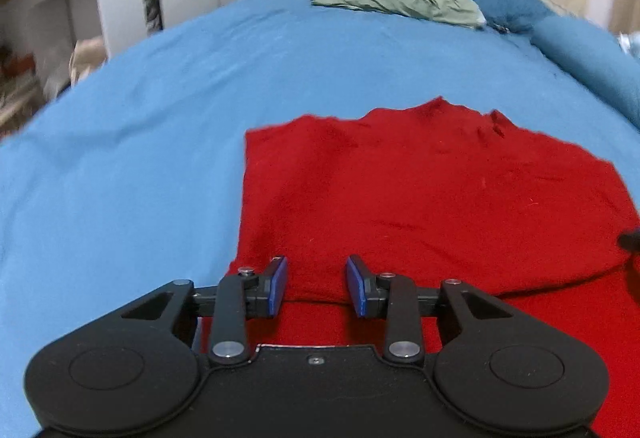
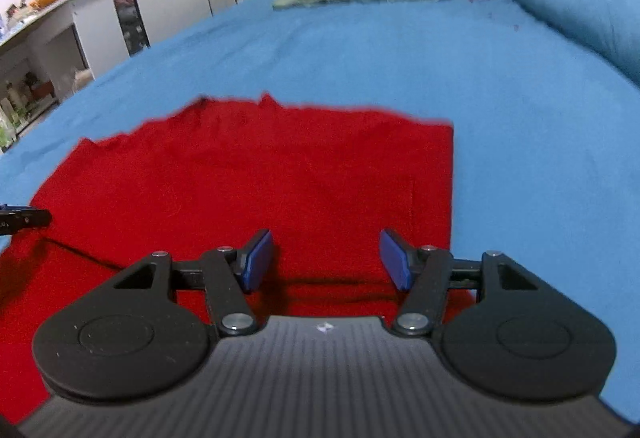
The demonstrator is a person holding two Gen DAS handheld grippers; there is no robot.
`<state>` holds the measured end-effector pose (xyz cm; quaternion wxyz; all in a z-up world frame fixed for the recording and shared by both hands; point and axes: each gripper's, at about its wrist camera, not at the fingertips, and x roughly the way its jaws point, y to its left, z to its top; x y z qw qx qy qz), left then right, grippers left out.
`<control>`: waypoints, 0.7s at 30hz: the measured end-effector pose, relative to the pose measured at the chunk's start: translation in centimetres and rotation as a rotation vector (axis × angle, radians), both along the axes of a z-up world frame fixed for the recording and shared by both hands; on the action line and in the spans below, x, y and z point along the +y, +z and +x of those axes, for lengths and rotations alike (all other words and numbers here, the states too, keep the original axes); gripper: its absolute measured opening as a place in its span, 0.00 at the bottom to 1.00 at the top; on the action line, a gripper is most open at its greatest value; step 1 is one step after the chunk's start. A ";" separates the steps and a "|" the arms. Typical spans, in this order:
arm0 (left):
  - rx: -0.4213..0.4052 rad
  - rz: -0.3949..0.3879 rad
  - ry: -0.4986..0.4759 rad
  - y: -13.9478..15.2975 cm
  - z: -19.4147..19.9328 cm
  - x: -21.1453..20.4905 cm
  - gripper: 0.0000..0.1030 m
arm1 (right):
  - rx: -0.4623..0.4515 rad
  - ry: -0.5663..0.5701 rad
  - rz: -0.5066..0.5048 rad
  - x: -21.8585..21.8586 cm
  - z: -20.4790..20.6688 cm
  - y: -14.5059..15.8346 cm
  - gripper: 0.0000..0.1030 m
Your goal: Fold small clothes
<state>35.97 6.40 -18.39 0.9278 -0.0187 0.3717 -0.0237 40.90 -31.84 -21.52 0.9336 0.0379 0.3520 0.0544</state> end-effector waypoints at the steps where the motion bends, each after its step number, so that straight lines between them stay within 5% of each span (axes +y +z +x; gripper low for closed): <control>1: -0.002 -0.011 0.006 0.0 -0.2 0.0 0.37 | -0.006 0.003 -0.001 0.0 -0.1 -0.1 0.73; 8: 0.018 0.030 0.022 0.9 -0.1 -1.2 0.37 | 0.007 -0.013 0.011 -0.1 -0.1 0.8 0.74; 16: -0.020 0.043 0.021 7.6 -4.1 -1.7 0.38 | -0.063 -0.028 0.012 -0.9 -6.2 9.7 0.76; 21: -0.064 0.030 -0.009 13.0 -8.7 -1.4 0.73 | -0.103 -0.028 0.037 -1.1 -11.8 15.7 1.00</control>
